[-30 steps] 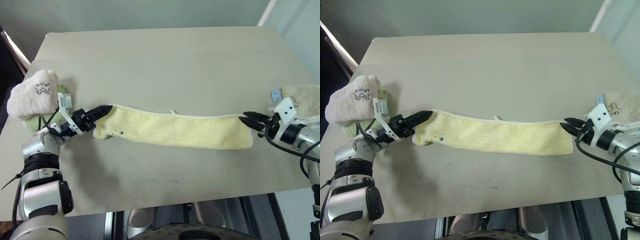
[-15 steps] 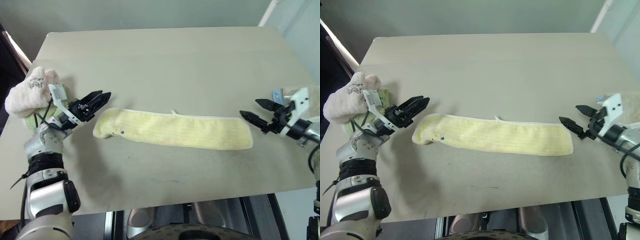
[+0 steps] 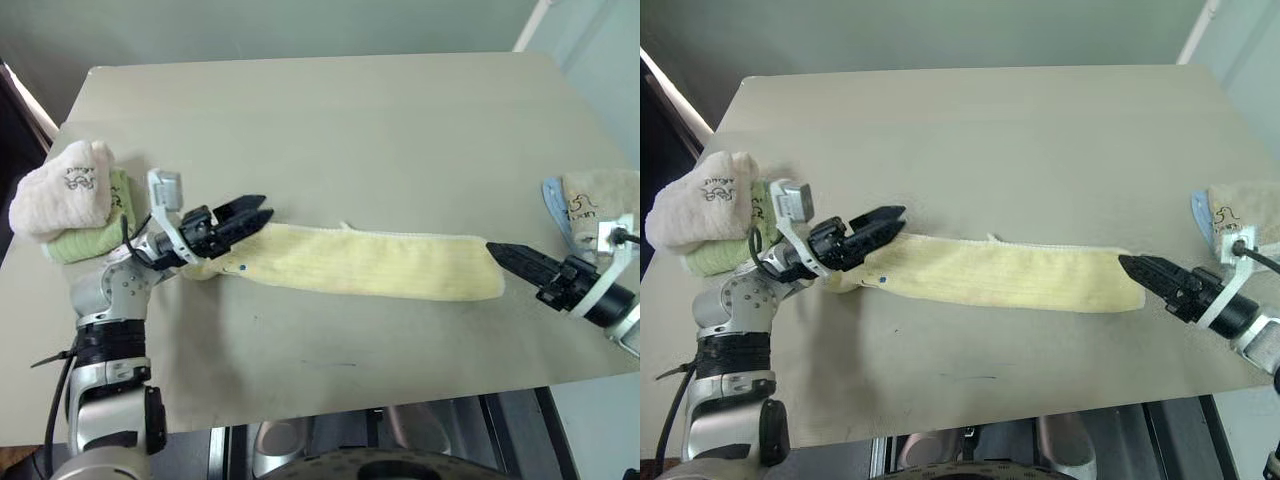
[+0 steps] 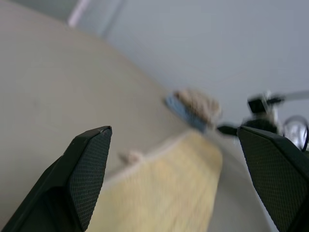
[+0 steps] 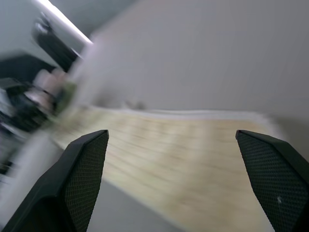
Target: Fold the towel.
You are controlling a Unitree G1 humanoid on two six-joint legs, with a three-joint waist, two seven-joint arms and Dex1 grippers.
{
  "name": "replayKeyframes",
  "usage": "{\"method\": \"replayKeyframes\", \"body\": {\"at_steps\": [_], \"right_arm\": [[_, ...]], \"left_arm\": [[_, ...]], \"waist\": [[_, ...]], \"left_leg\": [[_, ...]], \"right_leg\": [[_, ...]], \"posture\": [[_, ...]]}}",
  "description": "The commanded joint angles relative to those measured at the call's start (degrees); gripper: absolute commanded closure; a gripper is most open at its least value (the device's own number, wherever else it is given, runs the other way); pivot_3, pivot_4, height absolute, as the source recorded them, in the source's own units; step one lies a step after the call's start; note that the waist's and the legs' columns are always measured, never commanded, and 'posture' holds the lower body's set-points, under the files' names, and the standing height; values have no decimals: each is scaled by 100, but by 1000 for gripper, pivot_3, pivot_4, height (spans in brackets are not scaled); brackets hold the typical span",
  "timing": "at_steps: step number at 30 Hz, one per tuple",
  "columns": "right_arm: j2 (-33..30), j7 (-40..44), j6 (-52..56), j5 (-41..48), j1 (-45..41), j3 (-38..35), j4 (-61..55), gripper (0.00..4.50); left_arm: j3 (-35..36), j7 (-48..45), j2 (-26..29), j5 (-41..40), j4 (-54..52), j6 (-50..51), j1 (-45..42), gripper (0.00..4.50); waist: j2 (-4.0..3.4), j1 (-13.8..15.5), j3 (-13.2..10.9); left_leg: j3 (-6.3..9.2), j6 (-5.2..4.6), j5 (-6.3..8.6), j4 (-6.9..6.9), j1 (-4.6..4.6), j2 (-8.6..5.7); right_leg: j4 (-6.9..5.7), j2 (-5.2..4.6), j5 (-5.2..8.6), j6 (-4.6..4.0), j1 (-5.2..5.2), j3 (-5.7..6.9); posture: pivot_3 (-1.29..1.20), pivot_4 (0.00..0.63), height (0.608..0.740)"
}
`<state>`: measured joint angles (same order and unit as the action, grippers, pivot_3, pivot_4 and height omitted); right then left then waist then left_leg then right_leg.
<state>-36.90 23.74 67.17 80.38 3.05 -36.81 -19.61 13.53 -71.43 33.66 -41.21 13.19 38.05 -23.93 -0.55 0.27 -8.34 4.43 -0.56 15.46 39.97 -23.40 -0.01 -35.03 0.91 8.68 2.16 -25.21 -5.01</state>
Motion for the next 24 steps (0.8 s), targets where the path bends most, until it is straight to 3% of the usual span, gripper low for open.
{"method": "replayKeyframes", "body": {"at_steps": [1, 3, 5, 16, 24], "right_arm": [[9, -1143, -306, 1957, 554, 100, -267, 46], [13, -1720, -683, 2943, 1004, 346, -338, 46], [52, -1907, -895, 3240, 1293, 492, -409, 46], [-22, -2357, -1246, 3262, 2288, 1025, -334, 46], [-82, -2641, -1364, 3262, 2006, 926, 212, 46]], "left_arm": [[-287, -206, 90, 125, -645, -259, 115, 4], [-491, -238, 59, 217, -917, -378, 224, 4], [-709, -321, 61, 440, -991, -663, 318, 4], [-1059, -425, -171, 605, -1116, -1195, 498, 4], [-1227, -383, -203, 685, -1362, -1361, 697, 4]], "waist": [[-1, 5, 0], [0, 25, 0], [-1, 34, 0], [0, 24, 1], [-1, 22, 3]], "left_leg": [[0, -1, 2, 0, -1, -1], [8, -1, 5, -1, -3, -3], [9, -3, 11, 1, -4, -9], [9, -8, 54, 6, -16, -10], [6, -16, 74, 8, -17, -11]], "right_leg": [[-2, -1, 2, 2, -1, 0], [1, -2, 8, 10, 4, 0], [3, -7, 13, 17, 6, -4], [12, -11, 28, 22, -8, -4], [11, -15, 35, 7, -9, -4]], "posture": [[0, 150, 740], [0, 150, 740], [0, 150, 740], [0, 150, 740], [0, 150, 740]]}}
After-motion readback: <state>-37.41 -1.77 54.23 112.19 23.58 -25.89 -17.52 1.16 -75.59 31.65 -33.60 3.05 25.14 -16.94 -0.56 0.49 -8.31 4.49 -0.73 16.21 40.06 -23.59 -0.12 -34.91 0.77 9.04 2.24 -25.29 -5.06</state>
